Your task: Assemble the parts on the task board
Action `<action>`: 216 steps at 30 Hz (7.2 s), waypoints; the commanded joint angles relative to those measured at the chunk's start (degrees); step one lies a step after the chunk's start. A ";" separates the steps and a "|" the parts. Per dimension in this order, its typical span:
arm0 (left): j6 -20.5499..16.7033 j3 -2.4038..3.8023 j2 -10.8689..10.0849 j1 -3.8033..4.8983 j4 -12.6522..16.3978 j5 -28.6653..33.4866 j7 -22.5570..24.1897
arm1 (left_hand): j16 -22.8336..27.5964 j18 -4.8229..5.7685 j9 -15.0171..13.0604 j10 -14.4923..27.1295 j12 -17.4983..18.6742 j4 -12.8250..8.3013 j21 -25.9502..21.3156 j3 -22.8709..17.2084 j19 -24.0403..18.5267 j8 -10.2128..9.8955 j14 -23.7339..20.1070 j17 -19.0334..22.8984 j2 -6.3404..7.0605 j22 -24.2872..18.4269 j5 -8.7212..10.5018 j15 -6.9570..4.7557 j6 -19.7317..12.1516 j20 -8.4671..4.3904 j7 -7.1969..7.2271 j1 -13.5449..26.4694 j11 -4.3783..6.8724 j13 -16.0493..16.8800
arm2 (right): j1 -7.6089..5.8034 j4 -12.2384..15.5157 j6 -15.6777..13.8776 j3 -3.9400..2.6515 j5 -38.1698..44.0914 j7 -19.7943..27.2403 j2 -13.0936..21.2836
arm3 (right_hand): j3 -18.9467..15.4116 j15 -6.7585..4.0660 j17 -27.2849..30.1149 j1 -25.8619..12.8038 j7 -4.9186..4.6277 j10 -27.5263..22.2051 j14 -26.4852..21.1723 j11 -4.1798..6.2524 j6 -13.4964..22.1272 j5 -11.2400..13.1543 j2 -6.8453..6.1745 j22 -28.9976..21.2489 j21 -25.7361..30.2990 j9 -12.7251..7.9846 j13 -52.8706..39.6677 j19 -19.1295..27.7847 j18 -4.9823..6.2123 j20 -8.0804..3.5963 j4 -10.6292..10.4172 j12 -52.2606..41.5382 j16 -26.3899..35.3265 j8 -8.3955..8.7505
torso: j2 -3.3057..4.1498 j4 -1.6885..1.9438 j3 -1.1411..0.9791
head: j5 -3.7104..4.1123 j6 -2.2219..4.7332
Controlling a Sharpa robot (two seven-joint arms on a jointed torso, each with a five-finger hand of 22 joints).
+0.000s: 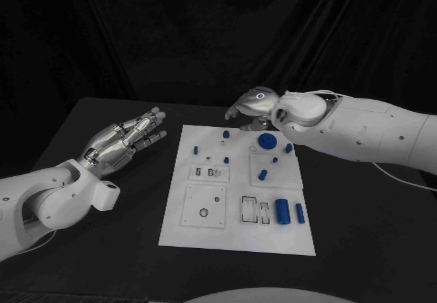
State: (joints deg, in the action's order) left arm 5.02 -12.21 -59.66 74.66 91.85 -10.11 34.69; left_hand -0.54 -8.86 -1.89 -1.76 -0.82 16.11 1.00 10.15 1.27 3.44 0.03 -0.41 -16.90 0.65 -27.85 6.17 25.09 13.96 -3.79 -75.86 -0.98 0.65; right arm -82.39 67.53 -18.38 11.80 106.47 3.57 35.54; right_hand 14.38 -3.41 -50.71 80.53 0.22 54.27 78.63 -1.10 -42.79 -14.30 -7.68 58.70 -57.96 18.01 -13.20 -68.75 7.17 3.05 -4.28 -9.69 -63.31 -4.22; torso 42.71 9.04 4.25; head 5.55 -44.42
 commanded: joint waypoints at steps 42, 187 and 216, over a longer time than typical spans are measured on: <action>1.36 0.04 0.13 0.12 -0.40 -0.05 0.57 | 0.54 -1.48 -1.04 0.13 0.42 -0.75 0.22 -4.36 0.26 0.90 -0.03 0.41 0.48 0.05 -2.85 1.04 0.81 0.74 -0.19 -2.68 -0.84 -0.24 | 3.87 8.40 4.42 0.02 -9.29 -12.96 12.98 | -5.52 -2.26 -39.29 -5.41 -3.12 35.73 11.37 2.78 -5.05 0.37 -3.09 25.76 -24.21 1.25 -76.80 -15.81 -4.84 -2.18 -12.27 -80.31 -26.69 0.62 | 0.03 0.04 -0.05 | 0.68 -1.30; 3.80 0.03 0.97 0.07 -1.57 -0.05 -2.87 | 0.48 -1.49 -1.13 -1.07 0.16 -1.65 0.39 -6.20 0.52 1.16 0.12 0.35 0.62 0.13 -4.55 0.99 1.69 1.01 -1.03 -3.72 -1.91 0.02 | 4.41 2.31 7.70 -0.02 -12.99 -6.76 -2.25 | -3.74 -2.72 -39.29 -14.64 -2.10 35.73 11.37 4.04 4.79 1.25 2.69 25.04 -17.71 -7.67 -76.80 -13.57 -3.65 -2.67 -9.55 -80.31 -26.69 0.23 | 0.04 -0.02 -0.09 | 0.24 -0.24; 3.64 0.03 0.57 0.06 -1.63 -0.05 -3.04 | 0.47 -1.50 -1.15 -1.14 0.15 -1.80 0.43 -6.45 0.58 1.19 0.15 0.34 0.62 0.15 -4.77 1.00 1.81 1.07 -1.07 -3.86 -1.95 0.03 | 1.80 11.35 -10.24 -0.01 -13.01 -4.44 9.70 | -2.37 -1.97 -39.29 -9.49 -2.99 35.73 11.37 3.20 -5.55 -0.39 2.21 25.85 -18.00 -7.83 -76.80 -14.27 -3.81 -1.84 -6.91 -80.31 -26.69 -1.15 | 0.00 0.06 -0.07 | 0.23 -1.38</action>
State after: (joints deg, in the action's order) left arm 8.24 -12.23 -59.18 74.66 90.14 -10.15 31.02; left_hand -0.54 -8.87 -1.95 -2.98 -0.83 14.38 1.01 6.20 1.02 3.67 -0.17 -0.41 -16.57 0.73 -31.84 6.98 26.13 14.85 -4.81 -78.40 -2.20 0.66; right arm -80.15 77.87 -22.70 11.85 93.42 -1.15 44.46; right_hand 11.62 -5.47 -74.81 69.93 -2.86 83.83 84.29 2.54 -47.71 -13.32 -5.83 73.98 -76.64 10.56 -74.72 -82.71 5.77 1.13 -11.45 -88.85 -89.04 -4.72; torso 42.71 9.10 4.19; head 5.50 -45.62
